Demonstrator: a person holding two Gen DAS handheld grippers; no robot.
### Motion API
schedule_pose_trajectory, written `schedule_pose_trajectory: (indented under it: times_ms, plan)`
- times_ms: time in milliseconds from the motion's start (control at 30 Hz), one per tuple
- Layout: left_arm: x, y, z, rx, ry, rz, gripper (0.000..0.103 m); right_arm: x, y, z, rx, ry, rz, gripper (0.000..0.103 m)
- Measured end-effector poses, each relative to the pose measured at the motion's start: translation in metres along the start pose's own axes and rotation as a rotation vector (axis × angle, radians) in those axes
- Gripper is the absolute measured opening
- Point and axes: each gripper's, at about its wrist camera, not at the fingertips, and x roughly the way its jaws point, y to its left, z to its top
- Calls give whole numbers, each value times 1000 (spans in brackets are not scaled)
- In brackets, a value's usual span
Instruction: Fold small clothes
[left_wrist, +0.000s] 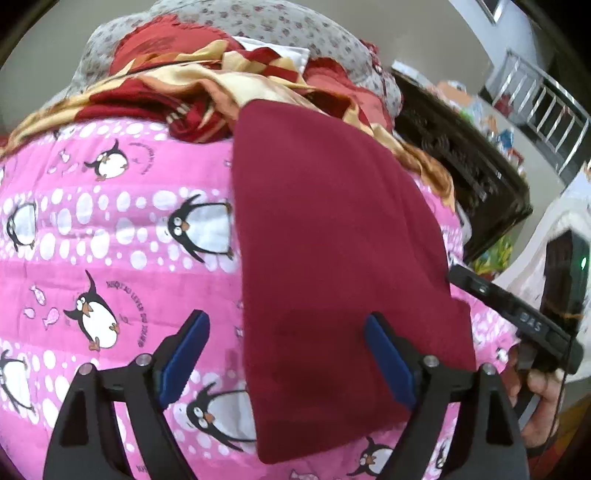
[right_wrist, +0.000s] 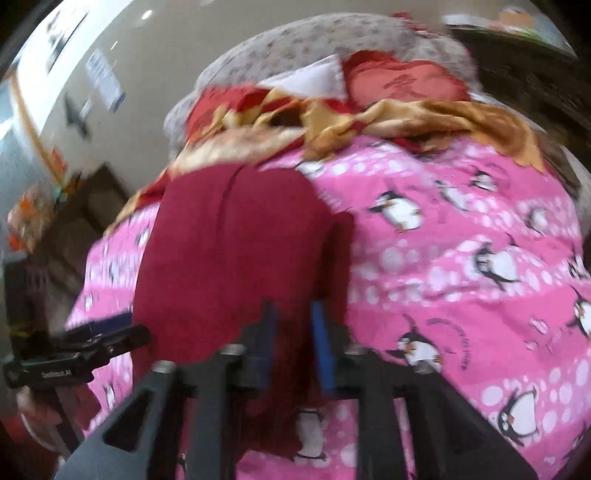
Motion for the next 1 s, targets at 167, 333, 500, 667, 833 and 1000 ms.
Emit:
schedule_pose_trajectory:
  times_ms: [167, 333, 500, 667, 833, 1000]
  plan:
    - [17, 19, 9, -106, 33, -76, 91, 24, -21, 2, 105, 62, 101, 84]
    - [35, 17, 12, -101, 55, -113, 95, 51, -26, 4, 139, 85, 200, 92]
    - [52, 13, 14, -106, 74, -130, 97, 69, -29, 2, 205, 115, 241, 99]
    - [41, -1, 17, -59, 57, -161, 64, 49, -5, 7, 122, 87, 225, 65]
    - [-1, -4, 10, -21, 42, -163, 52, 23, 14, 8, 108, 90, 263, 60]
    - [-50, -1, -8, -38, 51, -147, 52, -3, 35, -9, 115, 127, 314, 60]
